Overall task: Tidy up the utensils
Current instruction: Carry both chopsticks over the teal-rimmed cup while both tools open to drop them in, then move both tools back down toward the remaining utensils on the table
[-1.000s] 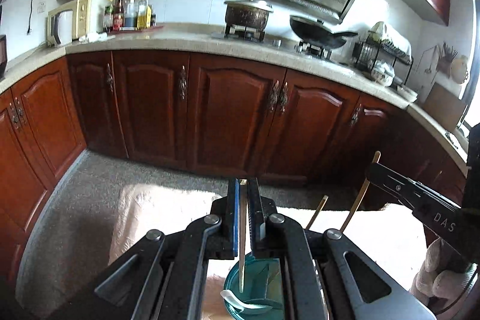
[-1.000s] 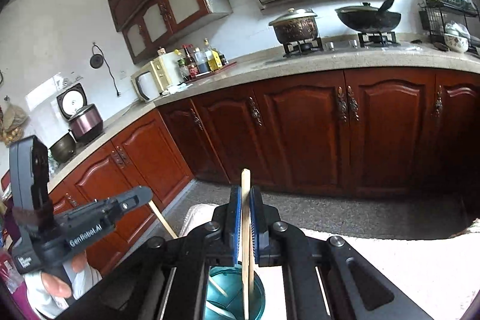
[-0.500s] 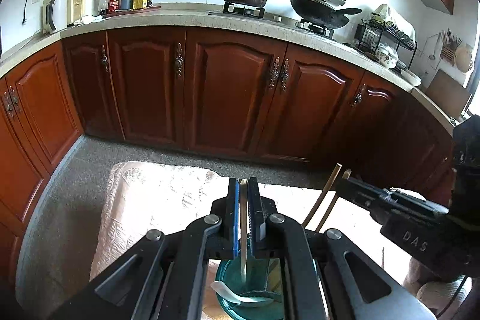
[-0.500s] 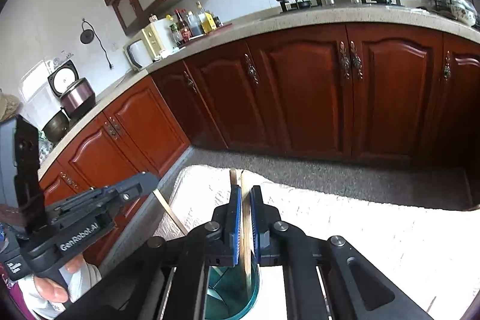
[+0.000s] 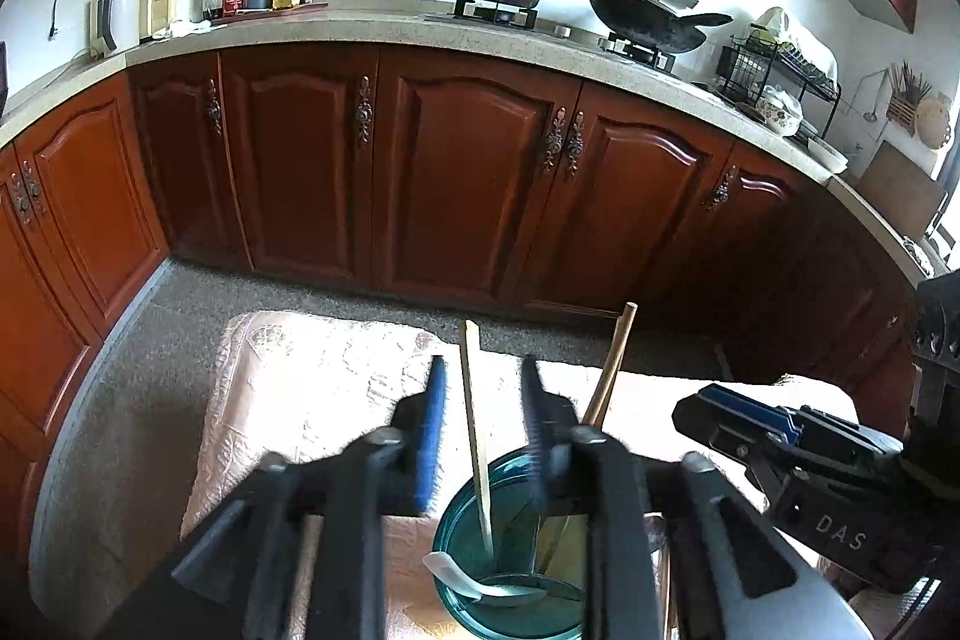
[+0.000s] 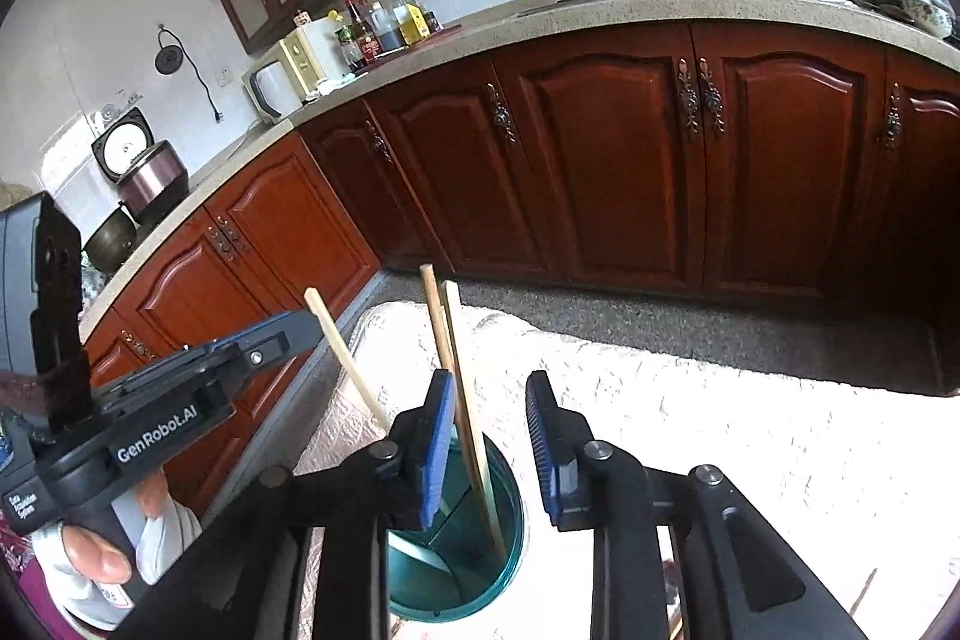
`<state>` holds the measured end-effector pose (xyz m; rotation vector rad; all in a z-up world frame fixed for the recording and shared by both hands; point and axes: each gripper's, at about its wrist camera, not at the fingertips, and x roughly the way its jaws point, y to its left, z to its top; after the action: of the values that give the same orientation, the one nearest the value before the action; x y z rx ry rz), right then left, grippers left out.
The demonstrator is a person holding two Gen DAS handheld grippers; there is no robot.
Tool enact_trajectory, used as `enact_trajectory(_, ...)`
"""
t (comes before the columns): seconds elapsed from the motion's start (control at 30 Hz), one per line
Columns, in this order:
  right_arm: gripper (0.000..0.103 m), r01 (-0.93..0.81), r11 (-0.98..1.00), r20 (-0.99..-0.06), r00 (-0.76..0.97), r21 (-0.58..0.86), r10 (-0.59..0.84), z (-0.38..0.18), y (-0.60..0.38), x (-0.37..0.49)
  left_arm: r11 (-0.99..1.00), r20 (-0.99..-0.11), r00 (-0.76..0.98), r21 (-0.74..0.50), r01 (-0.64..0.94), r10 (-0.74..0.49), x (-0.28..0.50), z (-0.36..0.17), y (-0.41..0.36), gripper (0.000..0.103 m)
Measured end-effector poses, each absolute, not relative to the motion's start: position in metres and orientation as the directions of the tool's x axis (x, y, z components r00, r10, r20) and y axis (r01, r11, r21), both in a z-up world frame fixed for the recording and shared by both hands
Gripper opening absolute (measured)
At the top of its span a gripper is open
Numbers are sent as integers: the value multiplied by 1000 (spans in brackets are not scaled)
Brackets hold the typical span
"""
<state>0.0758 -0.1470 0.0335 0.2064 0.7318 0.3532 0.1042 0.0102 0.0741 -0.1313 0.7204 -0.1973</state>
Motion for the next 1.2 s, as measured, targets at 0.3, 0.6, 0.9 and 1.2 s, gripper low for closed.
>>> enact_trajectory(0.3, 33, -236, 925, -619, 690, 297, 375, 38, -156, 44, 972, -618, 751, -184, 149, -232, 84, 87, 5, 51)
enact_trajectory(0.6, 40, -198, 941, -633, 700, 273, 331, 39, -185, -1, 963, -584, 766, -157, 219, -270, 47, 101, -15, 63)
enact_trajectory(0.9, 48, -94, 964, -697, 674, 248, 245, 9, -235, -41, 939, -600, 724, -178, 294, -340, 12, 89, -30, 63)
enact_trajectory(1.2, 43, 7, 960, -803, 549, 280, 230, -83, -265, -41, 920, -696, 615, -183, 345, -369, -15, 26, -53, 63)
